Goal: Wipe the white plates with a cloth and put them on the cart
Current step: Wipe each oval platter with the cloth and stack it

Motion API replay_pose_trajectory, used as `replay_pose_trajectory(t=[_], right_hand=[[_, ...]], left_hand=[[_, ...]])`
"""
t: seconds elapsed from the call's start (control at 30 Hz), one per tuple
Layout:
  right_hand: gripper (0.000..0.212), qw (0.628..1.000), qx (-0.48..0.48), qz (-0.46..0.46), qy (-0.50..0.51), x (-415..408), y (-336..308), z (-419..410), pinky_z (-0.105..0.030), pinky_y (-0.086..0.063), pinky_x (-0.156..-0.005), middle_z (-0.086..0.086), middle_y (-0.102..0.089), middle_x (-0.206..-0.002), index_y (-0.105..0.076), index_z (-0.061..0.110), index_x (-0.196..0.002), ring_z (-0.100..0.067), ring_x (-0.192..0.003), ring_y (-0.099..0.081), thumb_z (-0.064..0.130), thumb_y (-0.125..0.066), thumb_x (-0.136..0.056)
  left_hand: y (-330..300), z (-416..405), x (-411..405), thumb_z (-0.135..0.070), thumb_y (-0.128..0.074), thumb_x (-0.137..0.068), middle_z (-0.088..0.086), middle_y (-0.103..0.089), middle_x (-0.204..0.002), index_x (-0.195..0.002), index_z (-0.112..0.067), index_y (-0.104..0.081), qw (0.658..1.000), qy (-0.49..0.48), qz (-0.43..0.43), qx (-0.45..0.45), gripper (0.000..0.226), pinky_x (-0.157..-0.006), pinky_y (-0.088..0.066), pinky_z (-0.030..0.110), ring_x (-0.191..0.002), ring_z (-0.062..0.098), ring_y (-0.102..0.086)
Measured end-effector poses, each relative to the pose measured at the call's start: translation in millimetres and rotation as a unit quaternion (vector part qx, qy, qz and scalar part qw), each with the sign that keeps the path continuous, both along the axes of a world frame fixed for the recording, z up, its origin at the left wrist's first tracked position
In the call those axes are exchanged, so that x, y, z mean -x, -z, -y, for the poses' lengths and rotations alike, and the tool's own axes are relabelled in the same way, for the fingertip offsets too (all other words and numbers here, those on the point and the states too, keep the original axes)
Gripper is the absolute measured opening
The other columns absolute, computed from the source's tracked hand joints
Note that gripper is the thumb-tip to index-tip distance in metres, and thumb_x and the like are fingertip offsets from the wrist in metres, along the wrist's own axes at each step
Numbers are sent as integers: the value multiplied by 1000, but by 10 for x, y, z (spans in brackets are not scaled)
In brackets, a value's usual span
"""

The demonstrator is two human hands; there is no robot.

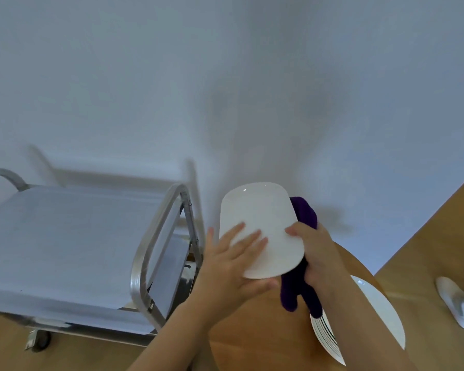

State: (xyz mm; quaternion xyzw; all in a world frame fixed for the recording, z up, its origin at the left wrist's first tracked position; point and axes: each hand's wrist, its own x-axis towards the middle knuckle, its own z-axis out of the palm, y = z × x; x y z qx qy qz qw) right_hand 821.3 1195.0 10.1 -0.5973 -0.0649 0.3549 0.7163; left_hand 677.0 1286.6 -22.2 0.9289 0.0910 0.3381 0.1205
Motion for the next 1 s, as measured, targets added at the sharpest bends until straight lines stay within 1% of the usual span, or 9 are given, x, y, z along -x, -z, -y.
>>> replay_pose_trajectory(t=[0.1, 0.2, 0.27, 0.33, 0.53, 0.67, 0.77, 0.87, 1.0], right_hand=[[24, 998, -31, 5, 46, 66, 158, 4, -34, -53, -60, -1, -71, -77, -67, 26, -90, -21, -71, -67, 7, -58, -78], [30, 996, -26, 65, 59, 151, 249, -1, -33, -55, -58, 8, -71, -79, -66, 40, -82, -13, -69, -68, 11, -60, -78], [27, 992, -4, 110, 54, 202, 292, 2, -26, -52, -50, 10, -70, -75, -64, 39, -86, -10, -64, -67, 13, -62, -81], [15, 988, 13, 148, 52, 231, 339, 22, -20, -48, -43, 10, -69, -72, -63, 34, -94, -9, -59, -66, 22, -64, -84], [25, 947, 69, 267, 162, 81, 255, -32, -17, -46, -56, 10, -59, -81, -55, 55, -74, 3, -64, -59, 46, -41, -93], [36, 878, 215, 419, 85, -55, 240, -276, -38, -40, -96, 1, -40, -128, -47, 32, -132, -20, -111, -47, 36, -38, -97], [48, 783, 345, 515, 49, 74, 317, -499, -40, -32, -99, -11, -27, -146, -30, 22, -145, -34, -121, -33, 31, -36, -99], [48, 753, 357, 553, 4, 268, 437, -599, -33, -35, -95, -7, -26, -147, -24, 25, -147, -27, -121, -32, 33, -32, -99], [46, 776, 263, 569, -72, 613, 611, -580, -22, -34, -92, -1, -30, -145, -33, 28, -143, -16, -116, -32, 33, -38, -98]], left_hand=[[-27, 84, 20, -82, -38, -74, -17, -18, -155, -144, -47, -12, 918, -91, 30, 384, 82, -115, -19, 44, -144, 11, -17], [-10, 113, -76, -37, -53, -93, 2, -52, -139, -143, -29, -35, 626, -69, 151, 762, 54, -89, -54, 40, -121, 22, -55], [71, 80, -123, -16, -46, -98, 9, -69, -112, -129, -14, -52, 501, -69, 202, 839, 31, -64, -59, 35, -98, 27, -67], [97, 23, -122, -16, -44, -99, 10, -71, -106, -127, -11, -53, 449, -65, 238, 859, 30, -65, -58, 37, -96, 28, -68], [67, -170, -28, -44, -47, -90, 4, -70, -113, -129, -19, -55, 533, -32, 231, 813, 47, -62, -58, 31, -96, 21, -70], [137, -85, -27, -57, -47, -80, 9, -70, -109, -127, -19, -57, 633, -39, 142, 760, 62, -65, -56, 30, -95, 25, -69], [134, -33, -86, -60, -43, -80, 10, -68, -91, -122, -13, -59, 709, -37, 117, 694, 65, -63, -55, 32, -76, 22, -67], [106, -87, -113, -53, -44, -87, 14, -70, -103, -111, -20, -65, 705, -53, 130, 695, 46, -85, -54, 49, -96, 32, -66], [185, -267, -152, -42, -37, -98, 7, -71, -105, -107, -21, -64, 720, -90, 114, 678, 35, -78, -56, 31, -91, 17, -68]])
